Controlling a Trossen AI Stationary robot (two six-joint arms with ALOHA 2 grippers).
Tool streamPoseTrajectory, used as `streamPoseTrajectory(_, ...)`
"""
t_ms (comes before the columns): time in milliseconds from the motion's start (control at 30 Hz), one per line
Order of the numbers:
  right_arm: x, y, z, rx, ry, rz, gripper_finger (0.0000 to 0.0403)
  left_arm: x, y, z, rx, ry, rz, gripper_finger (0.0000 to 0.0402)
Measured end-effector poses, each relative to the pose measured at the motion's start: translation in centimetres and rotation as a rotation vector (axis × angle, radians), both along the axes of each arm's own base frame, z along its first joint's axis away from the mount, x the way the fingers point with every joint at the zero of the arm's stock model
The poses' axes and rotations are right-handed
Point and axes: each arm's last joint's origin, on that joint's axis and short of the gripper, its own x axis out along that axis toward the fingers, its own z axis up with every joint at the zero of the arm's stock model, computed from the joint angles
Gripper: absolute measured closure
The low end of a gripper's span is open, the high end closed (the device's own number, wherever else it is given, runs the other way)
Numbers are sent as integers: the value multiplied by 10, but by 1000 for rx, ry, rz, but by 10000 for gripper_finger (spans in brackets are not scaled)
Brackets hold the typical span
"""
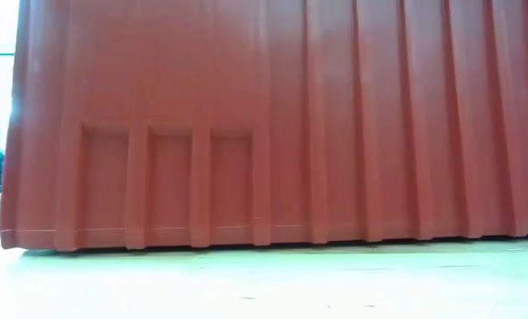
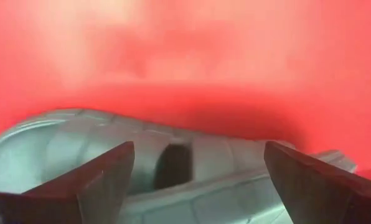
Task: Pick and place slides into bin
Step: Stack the green slides on top of the other green slides inside the container
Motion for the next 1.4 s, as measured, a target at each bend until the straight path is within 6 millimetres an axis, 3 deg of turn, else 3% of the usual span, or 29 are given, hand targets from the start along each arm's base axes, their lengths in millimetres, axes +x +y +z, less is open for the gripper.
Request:
streamPoseTrajectory(233, 6, 10, 5, 72, -112, 14, 37, -10, 7, -4, 101, 122, 43, 393)
streamPoseTrajectory(467, 13, 23, 5, 86, -184, -13, 37, -13, 34, -4, 175, 153, 86, 386)
streamPoseTrajectory(700, 11, 17, -13, 13, -174, -97, 37, -15, 54, -3, 219, 153, 132, 385)
streamPoseTrajectory(867, 4, 17, -22, 41, -130, -60, 37, -4, 43, 15, 111, 13, 69, 395)
streamPoseTrajectory(1033, 9, 30, -23, 129, -178, -13, 37, 7, 22, 19, -109, -121, -61, 386)
streamPoseTrajectory(1167, 14, 37, -30, 163, -266, -31, 37, 7, 13, 6, -193, -83, -71, 378)
streamPoseTrajectory(1400, -5, 34, -46, 131, -148, -36, 37, -7, 14, -23, -204, 78, -85, 389)
